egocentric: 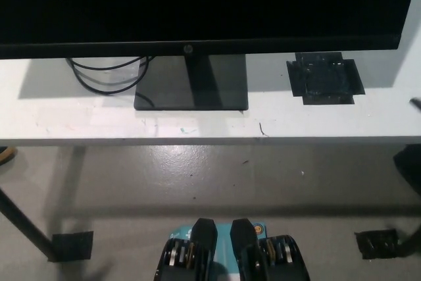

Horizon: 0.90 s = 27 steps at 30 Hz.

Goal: The monitor is placed at the center of the table and the robot uses both its hand to grab the left and right sides of the monitor to tilt the angle of the monitor downwards

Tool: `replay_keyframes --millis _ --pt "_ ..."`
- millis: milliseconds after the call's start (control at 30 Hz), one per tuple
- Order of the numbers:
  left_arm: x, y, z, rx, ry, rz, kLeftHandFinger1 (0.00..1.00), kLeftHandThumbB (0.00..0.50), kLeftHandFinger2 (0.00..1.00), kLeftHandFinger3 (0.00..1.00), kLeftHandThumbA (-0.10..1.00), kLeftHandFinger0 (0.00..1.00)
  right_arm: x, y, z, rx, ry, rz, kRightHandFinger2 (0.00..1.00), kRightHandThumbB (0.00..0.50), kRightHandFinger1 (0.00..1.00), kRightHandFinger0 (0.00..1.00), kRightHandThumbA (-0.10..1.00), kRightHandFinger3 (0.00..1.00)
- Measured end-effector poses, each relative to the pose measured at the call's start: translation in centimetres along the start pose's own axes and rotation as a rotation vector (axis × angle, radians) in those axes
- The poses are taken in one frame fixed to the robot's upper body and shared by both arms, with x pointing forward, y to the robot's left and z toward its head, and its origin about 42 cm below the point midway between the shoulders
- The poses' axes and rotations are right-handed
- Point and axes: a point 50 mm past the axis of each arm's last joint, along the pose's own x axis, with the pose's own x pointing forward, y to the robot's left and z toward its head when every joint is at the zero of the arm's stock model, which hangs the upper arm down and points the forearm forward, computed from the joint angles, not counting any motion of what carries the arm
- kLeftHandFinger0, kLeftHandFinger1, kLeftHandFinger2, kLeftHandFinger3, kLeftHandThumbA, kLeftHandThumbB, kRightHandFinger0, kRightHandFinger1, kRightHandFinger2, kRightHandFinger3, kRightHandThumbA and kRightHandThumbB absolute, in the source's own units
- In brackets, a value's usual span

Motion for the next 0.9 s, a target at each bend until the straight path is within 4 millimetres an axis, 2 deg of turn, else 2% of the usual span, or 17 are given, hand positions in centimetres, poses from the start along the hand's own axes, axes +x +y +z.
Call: replay_keyframes --millis 133,167,200,233,300,400,433,533,567,633,767,900 --pt "1.7 0.8 0.1 0.009 0.014 -0.010 1.00 0.451 1.00 1.00 1.00 1.00 2.6 -0.7 -0.1 -0.021 0.005 0.050 1.00 0.485 1.00 1.00 1.00 1.00" --pt "2.0 1.0 0.2 0.009 0.014 -0.010 1.00 0.410 1.00 1.00 1.00 1.00 3.0 -0.7 0.0 -0.022 0.004 0.057 1.00 0.499 1.00 1.00 1.00 1.00" --pt "2.3 1.0 0.2 0.009 0.020 -0.013 1.00 0.406 1.00 1.00 1.00 1.00 3.4 -0.7 0.0 -0.023 0.005 0.071 1.00 0.500 1.00 1.00 1.00 1.00" --pt "2.8 1.0 -0.1 0.017 0.035 -0.030 1.00 0.357 1.00 1.00 1.00 1.00 3.9 -0.6 -0.2 -0.026 0.017 0.091 1.00 0.500 1.00 1.00 1.00 1.00" --pt "4.1 1.0 -0.7 0.038 0.062 -0.062 1.00 0.328 1.00 1.00 1.00 1.00 5.3 -0.3 -0.6 -0.030 0.039 0.129 1.00 0.500 1.00 1.00 1.00 1.00" --pt "6.3 1.4 -0.9 0.075 0.076 -0.094 1.00 0.326 1.00 1.00 1.00 1.00 7.2 -0.3 -0.1 -0.038 0.035 0.165 1.00 0.500 1.00 1.00 1.00 1.00" --pt "7.1 1.7 -0.7 0.088 0.072 -0.102 1.00 0.343 1.00 1.00 1.00 1.00 8.0 -0.4 0.2 -0.041 0.027 0.175 1.00 0.473 1.00 1.00 1.00 1.00" --pt "8.7 1.5 -0.8 0.105 0.089 -0.124 1.00 0.344 1.00 1.00 1.00 1.00 9.4 -0.4 0.4 -0.051 0.033 0.202 1.00 0.473 1.00 1.00 1.00 1.00" --pt "9.3 1.4 -0.9 0.109 0.098 -0.133 1.00 0.309 1.00 1.00 1.00 1.00 10.0 -0.4 0.5 -0.055 0.032 0.213 1.00 0.492 1.00 1.00 1.00 1.00" --pt "10.1 0.9 -1.1 0.110 0.110 -0.146 1.00 0.288 1.00 1.00 1.00 1.00 10.8 -0.3 0.4 -0.059 0.049 0.236 1.00 0.488 1.00 1.00 1.00 1.00" --pt "12.1 0.2 -2.1 0.114 0.155 -0.167 1.00 0.326 1.00 1.00 1.00 1.00 13.0 0.1 0.6 -0.064 0.079 0.283 1.00 0.491 1.00 1.00 1.00 1.00" --pt "14.2 -0.5 -3.2 0.125 0.204 -0.199 1.00 0.329 1.00 1.00 1.00 1.00 14.6 0.2 0.3 -0.075 0.115 0.317 1.00 0.495 1.00 1.00 1.00 1.00"
